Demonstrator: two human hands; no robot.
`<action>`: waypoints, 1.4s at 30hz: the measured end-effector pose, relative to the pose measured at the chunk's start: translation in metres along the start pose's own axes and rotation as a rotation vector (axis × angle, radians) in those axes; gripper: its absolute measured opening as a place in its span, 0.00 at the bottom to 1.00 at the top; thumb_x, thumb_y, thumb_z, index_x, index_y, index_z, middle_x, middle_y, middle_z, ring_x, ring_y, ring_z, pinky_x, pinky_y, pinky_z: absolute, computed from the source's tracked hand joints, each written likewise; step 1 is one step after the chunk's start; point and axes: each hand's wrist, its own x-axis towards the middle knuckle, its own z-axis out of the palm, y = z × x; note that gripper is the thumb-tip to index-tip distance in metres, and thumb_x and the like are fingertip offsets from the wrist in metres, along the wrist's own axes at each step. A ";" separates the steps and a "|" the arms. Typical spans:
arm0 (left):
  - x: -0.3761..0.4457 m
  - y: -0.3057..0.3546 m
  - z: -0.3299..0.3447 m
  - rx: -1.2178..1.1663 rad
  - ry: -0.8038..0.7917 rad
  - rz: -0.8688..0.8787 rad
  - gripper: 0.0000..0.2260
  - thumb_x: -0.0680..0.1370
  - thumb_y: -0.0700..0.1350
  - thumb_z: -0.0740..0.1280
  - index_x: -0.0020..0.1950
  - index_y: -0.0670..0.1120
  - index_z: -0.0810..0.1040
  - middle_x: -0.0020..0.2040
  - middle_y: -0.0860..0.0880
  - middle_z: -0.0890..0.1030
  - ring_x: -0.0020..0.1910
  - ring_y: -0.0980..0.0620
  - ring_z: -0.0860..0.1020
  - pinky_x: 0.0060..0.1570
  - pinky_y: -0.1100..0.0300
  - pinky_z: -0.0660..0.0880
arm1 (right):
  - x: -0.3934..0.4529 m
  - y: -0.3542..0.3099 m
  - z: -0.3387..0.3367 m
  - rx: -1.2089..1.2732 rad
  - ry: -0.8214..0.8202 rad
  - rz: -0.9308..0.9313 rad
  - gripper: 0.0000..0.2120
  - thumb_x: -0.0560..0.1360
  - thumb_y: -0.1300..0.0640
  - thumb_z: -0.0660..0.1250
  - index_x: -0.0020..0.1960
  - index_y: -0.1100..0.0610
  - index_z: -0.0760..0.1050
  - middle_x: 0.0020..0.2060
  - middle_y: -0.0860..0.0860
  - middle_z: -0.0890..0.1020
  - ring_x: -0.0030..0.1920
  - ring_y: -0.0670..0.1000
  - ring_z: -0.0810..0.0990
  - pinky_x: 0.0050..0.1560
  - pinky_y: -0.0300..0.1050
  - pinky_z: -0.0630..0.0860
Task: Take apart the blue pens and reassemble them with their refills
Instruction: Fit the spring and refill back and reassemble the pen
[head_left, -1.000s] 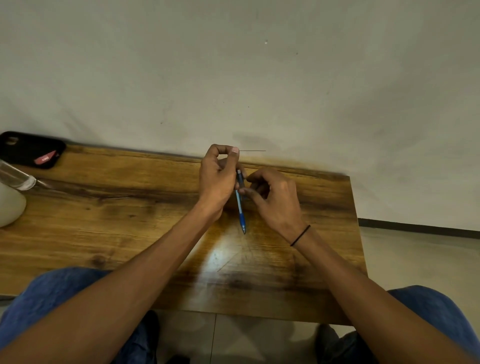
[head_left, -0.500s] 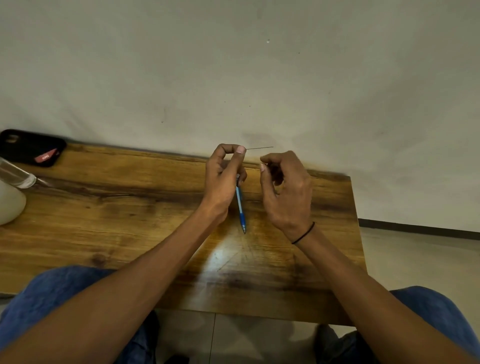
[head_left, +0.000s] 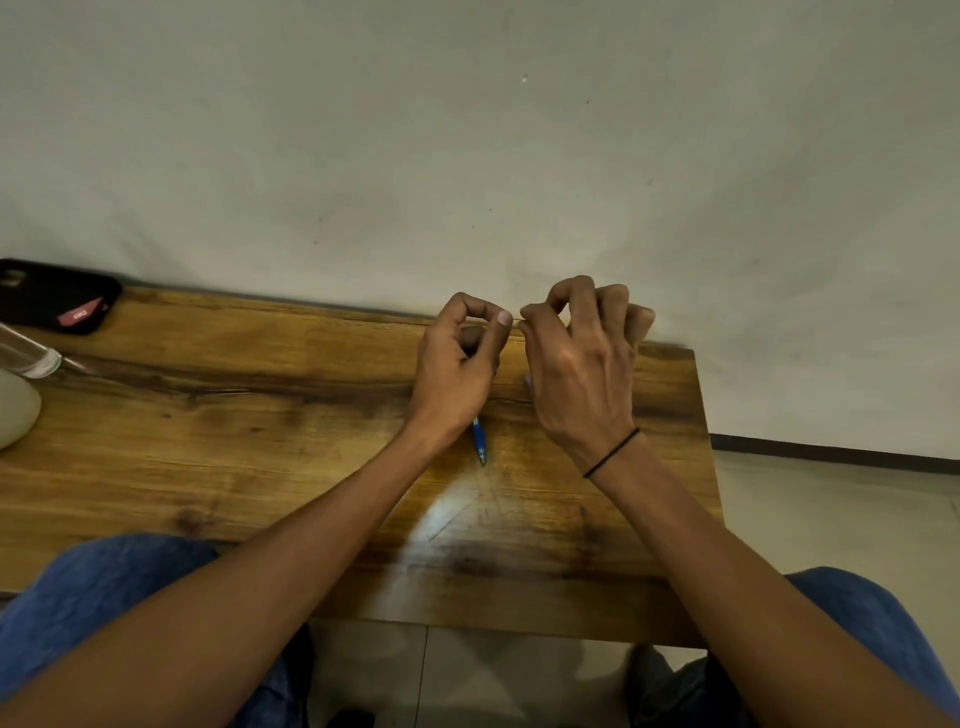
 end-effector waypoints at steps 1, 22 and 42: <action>0.000 0.000 0.000 0.020 0.002 0.008 0.04 0.85 0.48 0.67 0.53 0.49 0.76 0.26 0.53 0.72 0.26 0.49 0.67 0.28 0.48 0.66 | 0.000 0.001 -0.001 0.002 -0.015 -0.004 0.05 0.72 0.63 0.76 0.47 0.56 0.83 0.49 0.55 0.80 0.51 0.55 0.67 0.48 0.51 0.59; 0.002 0.009 0.001 -0.261 0.178 -0.068 0.12 0.90 0.41 0.51 0.64 0.40 0.72 0.30 0.43 0.69 0.25 0.56 0.69 0.27 0.62 0.66 | -0.007 -0.033 0.004 1.034 -0.007 0.845 0.02 0.85 0.58 0.64 0.54 0.56 0.72 0.28 0.49 0.80 0.29 0.48 0.80 0.33 0.42 0.73; -0.023 0.037 0.021 -0.469 0.213 0.046 0.26 0.87 0.55 0.43 0.49 0.42 0.75 0.26 0.48 0.71 0.25 0.52 0.70 0.32 0.53 0.67 | -0.033 -0.073 0.011 1.280 -0.043 1.171 0.06 0.84 0.65 0.64 0.55 0.69 0.73 0.38 0.49 0.80 0.33 0.36 0.79 0.38 0.29 0.75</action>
